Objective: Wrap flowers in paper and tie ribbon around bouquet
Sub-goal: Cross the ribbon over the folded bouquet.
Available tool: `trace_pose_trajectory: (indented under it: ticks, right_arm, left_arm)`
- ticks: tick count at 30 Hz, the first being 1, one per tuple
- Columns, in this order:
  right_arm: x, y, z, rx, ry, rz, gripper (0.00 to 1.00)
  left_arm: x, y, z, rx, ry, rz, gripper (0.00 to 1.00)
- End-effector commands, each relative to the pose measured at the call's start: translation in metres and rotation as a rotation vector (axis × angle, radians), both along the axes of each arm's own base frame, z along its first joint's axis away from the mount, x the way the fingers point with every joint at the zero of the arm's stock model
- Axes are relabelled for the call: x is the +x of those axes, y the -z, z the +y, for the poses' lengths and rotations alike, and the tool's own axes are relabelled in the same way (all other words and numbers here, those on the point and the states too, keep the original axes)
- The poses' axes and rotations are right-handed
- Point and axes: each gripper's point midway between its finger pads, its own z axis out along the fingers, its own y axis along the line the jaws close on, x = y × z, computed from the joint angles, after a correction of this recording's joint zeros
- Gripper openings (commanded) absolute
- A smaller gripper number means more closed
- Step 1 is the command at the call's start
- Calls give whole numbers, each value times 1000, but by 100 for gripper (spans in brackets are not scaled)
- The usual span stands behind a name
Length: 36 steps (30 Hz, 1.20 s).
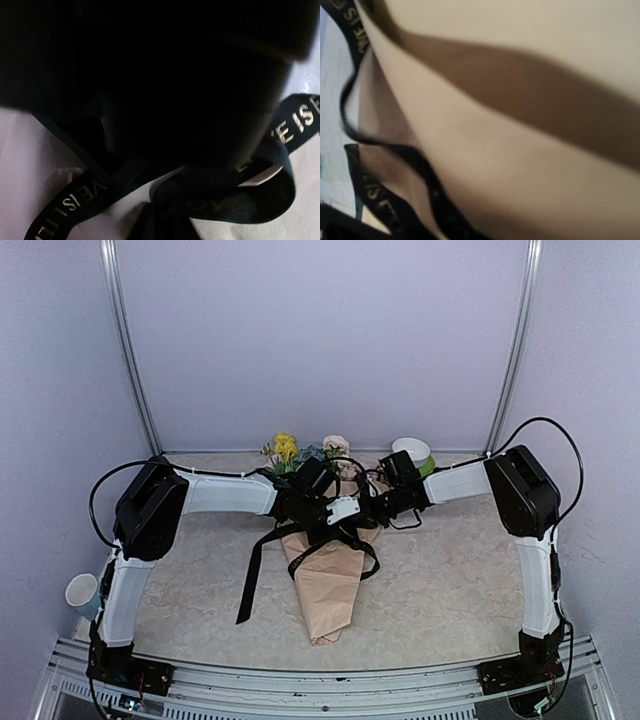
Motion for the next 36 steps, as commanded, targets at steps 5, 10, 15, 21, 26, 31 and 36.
trace_pose_trajectory:
  ticks: [5, 10, 15, 21, 26, 31, 36]
  right_arm:
    - [-11, -7, 8, 15, -47, -8, 0]
    - [-24, -2, 10, 18, -122, 3, 0]
    - [-45, -2, 10, 7, -236, -36, 15]
    - [-88, -13, 13, 42, -434, -105, 24]
    - [-120, -22, 4, 106, -538, -109, 35]
    - [-102, -33, -6, 32, -447, -168, 33]
    - [-49, -22, -49, -170, -162, -146, 31]
  left_arm:
    - [5, -7, 9, 9, -78, -62, 0]
    - [-4, -77, 15, -173, -116, -137, 0]
    - [-15, -136, 21, -330, -115, -181, 0]
    - [-1, -142, 36, -355, -189, -179, 0]
    - [12, -126, 41, -333, -249, -153, 0]
    - [18, -100, 37, -287, -280, -117, 0]
    - [19, -73, 32, -272, -306, -56, 0]
